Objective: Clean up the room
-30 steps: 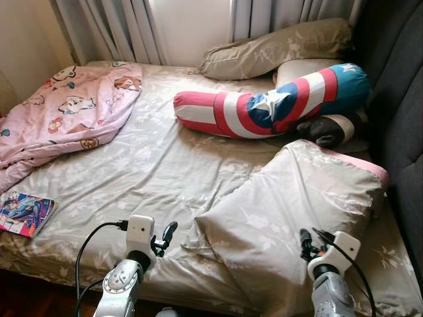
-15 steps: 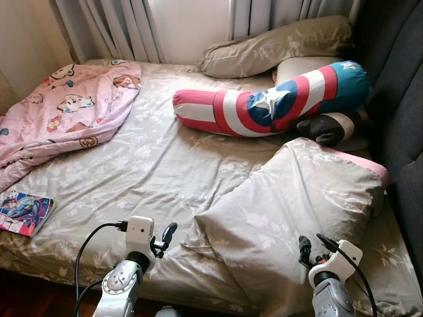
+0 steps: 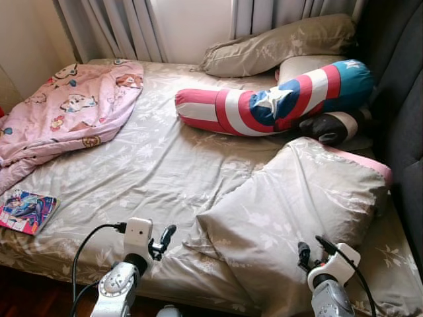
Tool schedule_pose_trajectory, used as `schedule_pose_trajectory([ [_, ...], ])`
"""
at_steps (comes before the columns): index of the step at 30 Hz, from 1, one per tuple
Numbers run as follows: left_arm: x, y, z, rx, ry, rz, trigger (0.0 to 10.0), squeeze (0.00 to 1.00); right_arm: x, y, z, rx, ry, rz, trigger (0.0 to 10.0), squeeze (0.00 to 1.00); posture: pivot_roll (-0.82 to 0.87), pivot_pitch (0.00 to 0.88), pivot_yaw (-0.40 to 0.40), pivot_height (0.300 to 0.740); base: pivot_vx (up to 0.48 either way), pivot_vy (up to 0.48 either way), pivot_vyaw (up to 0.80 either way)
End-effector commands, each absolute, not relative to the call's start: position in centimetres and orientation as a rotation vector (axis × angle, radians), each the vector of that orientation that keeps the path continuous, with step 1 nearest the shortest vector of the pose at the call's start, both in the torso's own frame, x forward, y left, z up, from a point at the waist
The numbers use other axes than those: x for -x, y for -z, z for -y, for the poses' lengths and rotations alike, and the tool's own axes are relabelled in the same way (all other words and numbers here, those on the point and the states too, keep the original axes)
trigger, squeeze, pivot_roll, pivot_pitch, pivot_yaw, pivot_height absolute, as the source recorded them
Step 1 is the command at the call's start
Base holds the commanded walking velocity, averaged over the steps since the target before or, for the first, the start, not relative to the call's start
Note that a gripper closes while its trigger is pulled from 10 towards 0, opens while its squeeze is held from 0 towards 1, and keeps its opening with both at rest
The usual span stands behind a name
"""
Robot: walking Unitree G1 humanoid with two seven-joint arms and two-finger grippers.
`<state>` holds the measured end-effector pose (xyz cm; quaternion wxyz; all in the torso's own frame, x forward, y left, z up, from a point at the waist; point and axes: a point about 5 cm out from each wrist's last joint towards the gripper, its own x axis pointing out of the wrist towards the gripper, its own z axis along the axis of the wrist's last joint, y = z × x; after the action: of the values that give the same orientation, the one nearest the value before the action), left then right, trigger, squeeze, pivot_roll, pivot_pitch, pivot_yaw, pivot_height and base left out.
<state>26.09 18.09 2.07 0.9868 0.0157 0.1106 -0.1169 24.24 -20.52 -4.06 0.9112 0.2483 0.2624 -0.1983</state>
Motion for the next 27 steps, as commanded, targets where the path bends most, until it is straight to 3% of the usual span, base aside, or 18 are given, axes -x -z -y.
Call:
schedule_pose_trajectory([
  [1, -25.8, -2.1, -18.6, -0.058, 0.239, -0.234, 10.0, 0.0, -24.3, 4.2, 20.4, -0.513, 0.415, -0.565, 10.0, 0.0, 0.08, 0.085, 0.042, 0.662, 0.0, 0.0, 0.0],
  [7, -25.2, -2.1, -19.1, -0.068, 0.241, -0.244, 10.0, 0.0, -23.7, 4.7, 20.6, -0.539, 0.452, -0.623, 10.0, 0.0, 0.1, 0.111, 0.054, 0.662, 0.0, 0.0, 0.0],
  [16, -24.2, -2.6, -19.7, -0.093, 0.259, -0.251, 10.0, 0.0, -23.1, 5.9, 17.9, -0.578, 0.303, -0.761, 10.0, 0.0, 0.13, 0.153, 0.081, 0.662, 0.0, 0.0, 0.0],
  [27, -22.8, -2.6, -20.1, -0.111, 0.269, -0.284, 10.0, 0.0, -22.4, 6.4, 16.6, -0.607, 0.24, -0.801, 10.0, 0.0, 0.16, 0.2, 0.101, 0.662, 0.0, 0.0, 0.0],
])
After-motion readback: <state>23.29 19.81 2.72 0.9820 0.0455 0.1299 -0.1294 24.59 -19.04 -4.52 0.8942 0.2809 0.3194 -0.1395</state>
